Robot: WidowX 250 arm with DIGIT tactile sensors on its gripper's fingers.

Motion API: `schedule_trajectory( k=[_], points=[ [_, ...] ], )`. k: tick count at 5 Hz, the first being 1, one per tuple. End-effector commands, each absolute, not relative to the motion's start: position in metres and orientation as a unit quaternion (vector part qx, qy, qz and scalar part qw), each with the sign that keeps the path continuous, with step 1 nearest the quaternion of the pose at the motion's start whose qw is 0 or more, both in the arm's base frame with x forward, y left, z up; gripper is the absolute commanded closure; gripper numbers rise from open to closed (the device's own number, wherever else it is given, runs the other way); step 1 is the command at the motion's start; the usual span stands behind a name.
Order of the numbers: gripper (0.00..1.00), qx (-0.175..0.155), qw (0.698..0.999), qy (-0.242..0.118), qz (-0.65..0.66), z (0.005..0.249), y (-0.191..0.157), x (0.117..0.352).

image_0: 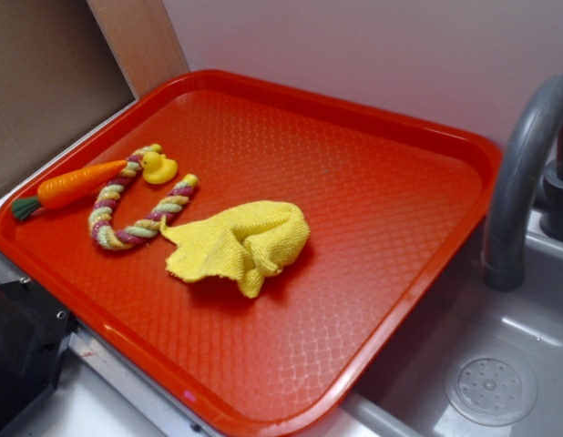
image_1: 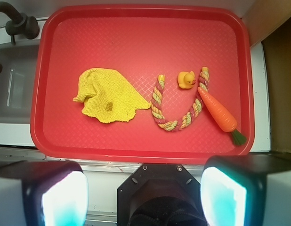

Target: Grab the carrot.

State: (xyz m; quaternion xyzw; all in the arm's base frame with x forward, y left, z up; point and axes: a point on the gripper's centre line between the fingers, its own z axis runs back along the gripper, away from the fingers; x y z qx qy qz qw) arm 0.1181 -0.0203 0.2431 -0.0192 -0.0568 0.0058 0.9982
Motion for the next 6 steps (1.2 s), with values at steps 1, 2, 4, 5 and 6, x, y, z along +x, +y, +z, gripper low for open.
schedule_trajectory(
  k=[1, 2, 4, 5, 6],
  points=[
    [0.0, -0.019, 0.998, -0.057, 0.006, 0.243, -0.02, 0.118],
    [0.0, -0.019, 0.987, -0.135, -0.088, 0.213, 0.006, 0.144],
    [0.0, -0.015, 0.964, -0.156, -0.213, 0.154, 0.064, 0.194],
    [0.0, 0.004, 0.963, -0.141, -0.228, 0.132, 0.091, 0.209],
    [0.0, 0.019, 0.957, -0.115, -0.268, 0.111, 0.094, 0.201]
  ],
)
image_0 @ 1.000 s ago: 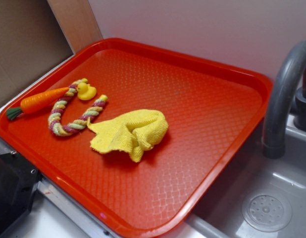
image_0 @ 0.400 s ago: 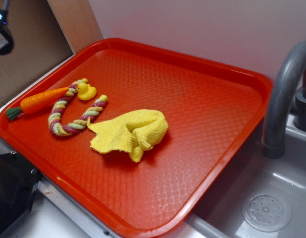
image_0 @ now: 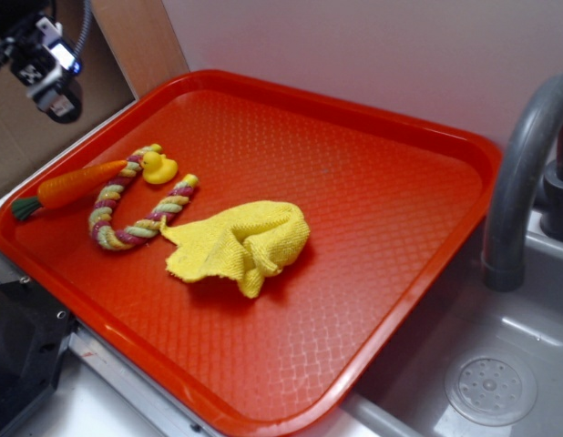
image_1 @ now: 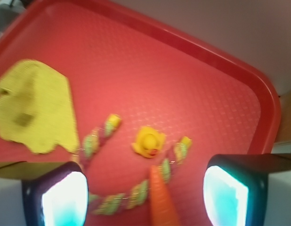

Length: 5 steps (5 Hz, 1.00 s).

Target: Grab the carrot.

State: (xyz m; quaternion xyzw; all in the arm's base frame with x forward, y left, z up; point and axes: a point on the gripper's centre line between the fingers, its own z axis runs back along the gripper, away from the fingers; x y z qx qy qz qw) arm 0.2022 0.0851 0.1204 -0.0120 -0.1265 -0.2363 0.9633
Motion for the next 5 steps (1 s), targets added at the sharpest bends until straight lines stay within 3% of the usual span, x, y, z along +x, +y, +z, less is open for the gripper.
schedule_trajectory(
  k=[1, 3, 4, 5],
  points=[
    [0.0, 0.016, 0.953, -0.09, -0.289, 0.1, 0.094, 0.186],
    [0.0, 0.056, 0.96, -0.042, -0.27, 0.067, 0.114, 0.182],
    [0.0, 0.063, 0.957, -0.008, -0.284, 0.042, 0.119, 0.182],
    [0.0, 0.053, 0.948, 0.005, -0.314, 0.029, 0.111, 0.175]
  ],
)
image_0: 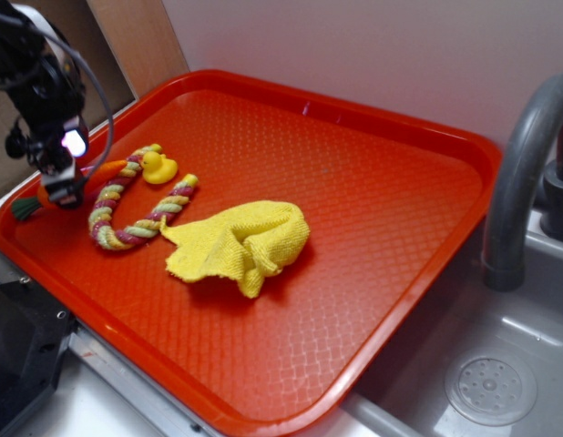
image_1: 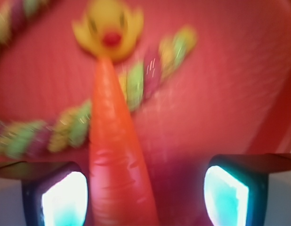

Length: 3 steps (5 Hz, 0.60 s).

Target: Grab the carrot.

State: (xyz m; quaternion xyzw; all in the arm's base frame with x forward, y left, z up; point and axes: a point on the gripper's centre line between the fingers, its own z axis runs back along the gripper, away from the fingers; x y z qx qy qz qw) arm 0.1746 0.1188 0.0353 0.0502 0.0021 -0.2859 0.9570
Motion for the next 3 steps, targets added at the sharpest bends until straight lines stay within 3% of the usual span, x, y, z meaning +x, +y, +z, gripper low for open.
schedule_trajectory(
  k=[1, 2, 3],
  points=[
    [0.0, 0.047, 0.94, 0.009, -0.337, 0.0254, 0.1028, 0.1677],
    [0.62, 0.047, 0.942, 0.012, -0.332, 0.0246, 0.1016, 0.1671],
    [1.0, 0.053, 0.944, 0.01, -0.326, 0.0256, 0.1035, 0.17]
  ],
)
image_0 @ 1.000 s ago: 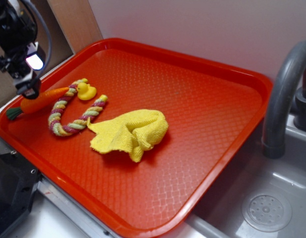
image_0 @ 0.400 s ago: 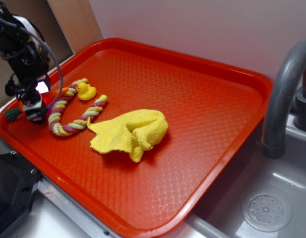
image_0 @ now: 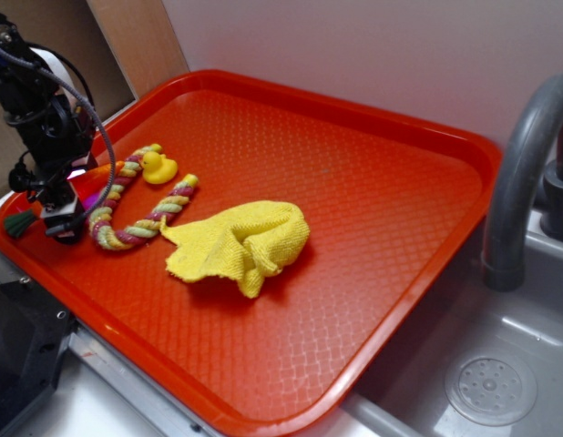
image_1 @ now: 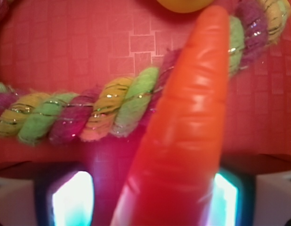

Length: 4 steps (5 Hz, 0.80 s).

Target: Grab the carrot.

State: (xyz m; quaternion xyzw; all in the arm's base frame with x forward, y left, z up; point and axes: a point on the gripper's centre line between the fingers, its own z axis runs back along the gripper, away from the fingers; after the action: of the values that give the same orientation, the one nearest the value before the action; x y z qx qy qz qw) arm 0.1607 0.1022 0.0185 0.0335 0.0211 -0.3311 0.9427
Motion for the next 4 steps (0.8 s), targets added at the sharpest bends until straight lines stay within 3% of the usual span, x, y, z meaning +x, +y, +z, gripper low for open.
schedule_trajectory(
  k=[1, 3, 4],
  points=[
    [1.0, 0.069, 0.948, -0.002, -0.311, 0.038, 0.105, 0.174],
    [1.0, 0.16, 0.98, -0.049, -0.106, 0.133, 0.063, 0.191],
    [1.0, 0.156, 0.986, -0.039, -0.035, 0.175, 0.022, 0.194]
  ],
)
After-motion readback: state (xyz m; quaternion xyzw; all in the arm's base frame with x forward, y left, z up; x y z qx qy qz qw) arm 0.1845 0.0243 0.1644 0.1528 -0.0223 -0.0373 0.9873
